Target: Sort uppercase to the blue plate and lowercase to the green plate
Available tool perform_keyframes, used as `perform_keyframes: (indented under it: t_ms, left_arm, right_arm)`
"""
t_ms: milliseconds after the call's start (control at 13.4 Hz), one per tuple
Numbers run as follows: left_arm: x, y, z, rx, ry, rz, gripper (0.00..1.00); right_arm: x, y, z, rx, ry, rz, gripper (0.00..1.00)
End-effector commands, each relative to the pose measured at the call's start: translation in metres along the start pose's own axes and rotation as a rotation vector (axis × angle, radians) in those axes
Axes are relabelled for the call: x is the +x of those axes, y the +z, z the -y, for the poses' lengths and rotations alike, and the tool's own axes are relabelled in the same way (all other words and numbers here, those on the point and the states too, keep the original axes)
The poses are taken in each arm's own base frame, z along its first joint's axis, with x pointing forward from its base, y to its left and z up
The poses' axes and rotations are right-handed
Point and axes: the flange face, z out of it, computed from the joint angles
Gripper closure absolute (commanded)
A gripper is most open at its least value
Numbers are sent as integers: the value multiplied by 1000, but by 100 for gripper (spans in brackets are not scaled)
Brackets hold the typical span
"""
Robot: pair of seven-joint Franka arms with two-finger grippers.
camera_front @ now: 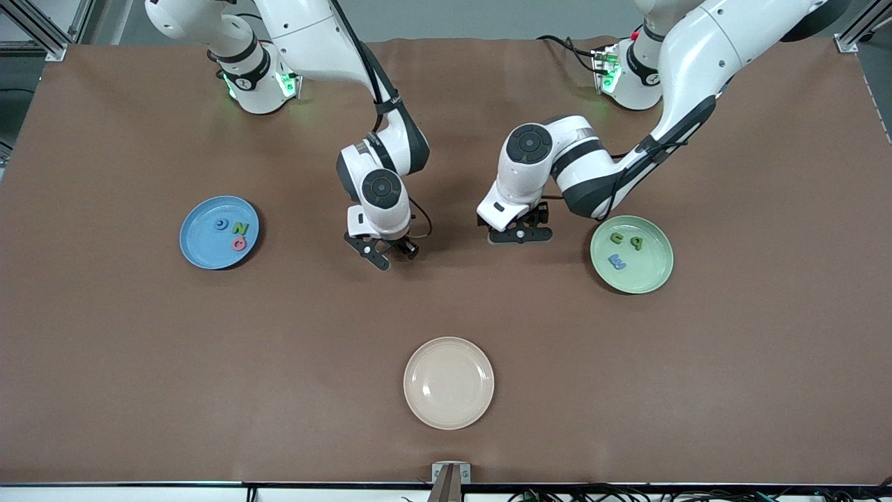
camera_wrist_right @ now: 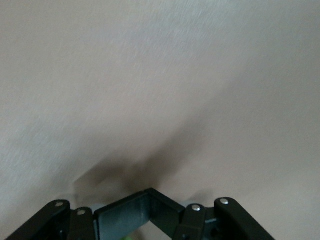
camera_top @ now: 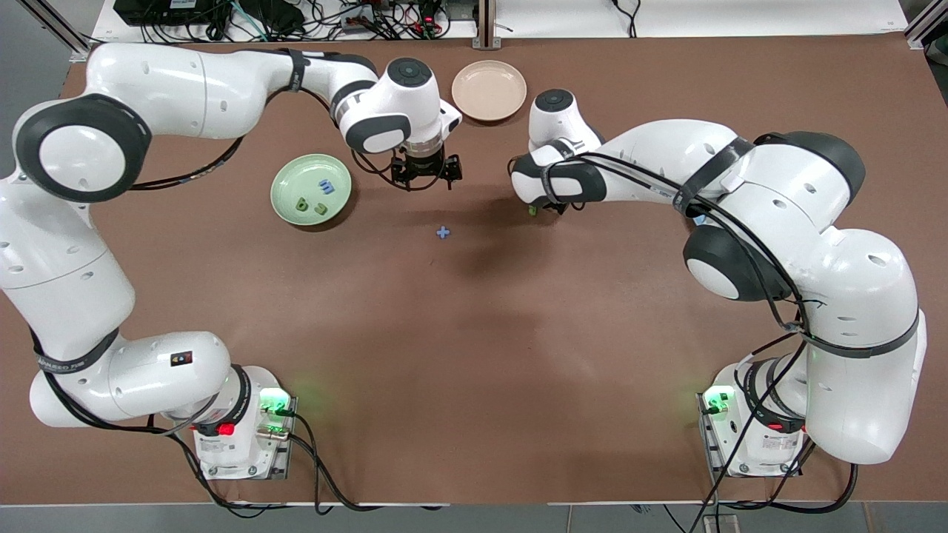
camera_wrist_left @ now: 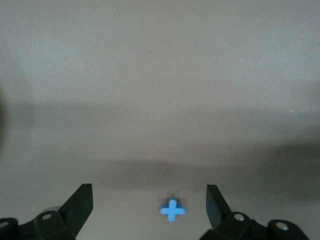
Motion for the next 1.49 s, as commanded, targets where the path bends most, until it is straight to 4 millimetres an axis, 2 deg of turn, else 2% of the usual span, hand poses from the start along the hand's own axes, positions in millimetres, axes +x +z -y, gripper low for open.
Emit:
perform_keyframes:
  t_ms: [0,223,372,447,521,670,819,968,1116,1265,1414]
  left_arm:
    - [-4,18,-21,-27,-62,14,0]
    - [-19,42,-26,-6,-39,23,1]
    - [-29,52,-24,-2,-20,34,6]
    - [-33,54,-23,-1,-15,39,10]
    - [-37,57,-22,5,-10,44,15]
    - [-47,65,-19,19,5,59,24]
    - [-54,70,-18,8,13,65,27]
    - [-53,75,-15,7,10,67,31]
    - [-56,77,-13,11,12,71,33]
    - [-55,77,-13,8,11,70,35]
    - [-53,77,-13,-7,10,63,36]
  right_arm:
    - [19,-11,-8,-21,-34,0,99]
    - [32,-14,-13,-36,-55,-2,100]
    - [27,-14,-10,-22,-39,3,96]
    - [22,-17,-6,-16,-32,2,73]
    - [19,-20,-2,-5,-16,5,61]
    - [11,-26,5,23,17,27,2]
    - [7,-34,12,40,-19,32,0]
    - [-3,-39,17,50,-231,25,0]
    - [-7,-40,16,47,-281,26,0]
    - [-33,-37,18,25,-331,32,0]
    - [-50,-35,19,18,-365,27,1]
